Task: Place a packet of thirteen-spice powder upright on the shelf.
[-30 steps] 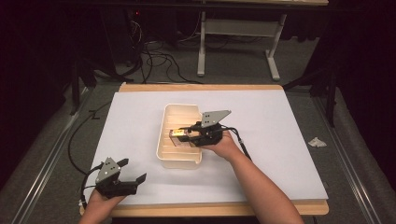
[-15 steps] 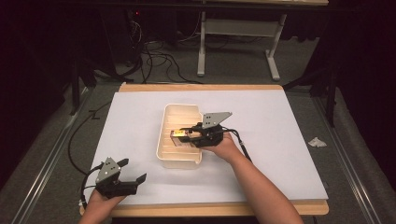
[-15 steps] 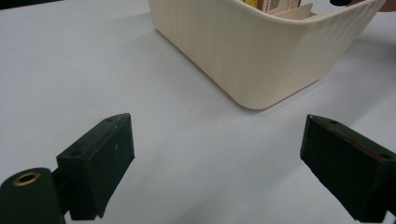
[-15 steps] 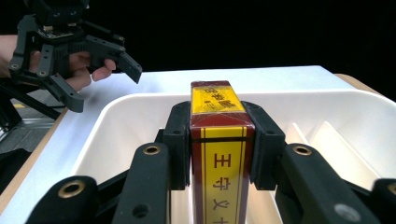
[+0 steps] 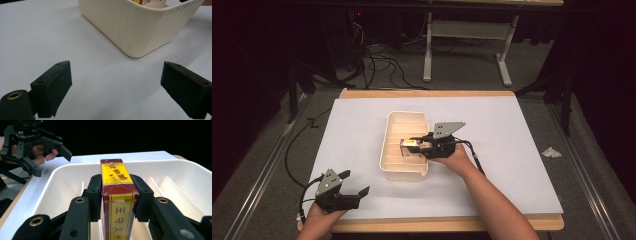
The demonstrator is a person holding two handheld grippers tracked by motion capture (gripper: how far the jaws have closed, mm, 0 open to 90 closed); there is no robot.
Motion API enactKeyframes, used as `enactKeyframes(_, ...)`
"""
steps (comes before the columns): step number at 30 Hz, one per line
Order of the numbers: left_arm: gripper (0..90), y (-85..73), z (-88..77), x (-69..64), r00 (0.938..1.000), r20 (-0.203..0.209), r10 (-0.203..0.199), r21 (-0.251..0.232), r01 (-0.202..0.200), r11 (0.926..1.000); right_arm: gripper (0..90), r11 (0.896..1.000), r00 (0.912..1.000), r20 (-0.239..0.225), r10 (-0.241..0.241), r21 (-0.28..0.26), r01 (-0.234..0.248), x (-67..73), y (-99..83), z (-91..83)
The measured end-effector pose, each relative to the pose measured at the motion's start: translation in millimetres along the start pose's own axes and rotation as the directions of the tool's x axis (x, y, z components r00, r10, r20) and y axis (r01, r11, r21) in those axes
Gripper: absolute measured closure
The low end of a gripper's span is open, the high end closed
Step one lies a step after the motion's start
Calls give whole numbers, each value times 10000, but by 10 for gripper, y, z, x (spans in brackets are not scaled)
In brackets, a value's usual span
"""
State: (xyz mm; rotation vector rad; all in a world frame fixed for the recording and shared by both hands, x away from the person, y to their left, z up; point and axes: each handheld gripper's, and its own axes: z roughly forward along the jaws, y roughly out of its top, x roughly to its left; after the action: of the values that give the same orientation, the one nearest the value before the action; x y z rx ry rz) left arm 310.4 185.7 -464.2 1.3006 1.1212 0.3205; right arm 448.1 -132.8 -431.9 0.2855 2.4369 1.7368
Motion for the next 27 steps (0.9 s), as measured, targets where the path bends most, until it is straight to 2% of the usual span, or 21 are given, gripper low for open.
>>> enactKeyframes(7, 106, -1, 0, 1, 10000, -8, -31, -14, 31, 10000, 646, 9999, 9999, 91, 117, -79, -116, -1, -32, -16)
enactKeyframes(16, 106, -1, -12, 7, 10000, -25, 42, 6, -42, 10000, 630, 10000, 9998, 196, 17, 25, -18, 8, -29, -21)
enactKeyframes(20, 106, 0, -19, 8, 10000, -31, 30, -26, -30, 10000, 571, 10000, 9996, 283, 1, 55, -3, 22, -12, -22)
enactKeyframes(22, 106, 2, -23, 8, 10000, -27, 19, -33, -19, 10000, 506, 9999, 9991, 414, 129, 82, -132, 35, 2, -18)
enactKeyframes(27, 107, 3, -28, 8, 10000, -24, 11, -29, -11, 10000, 438, 9997, 9980, 609, 183, 145, -193, 50, 20, -18)
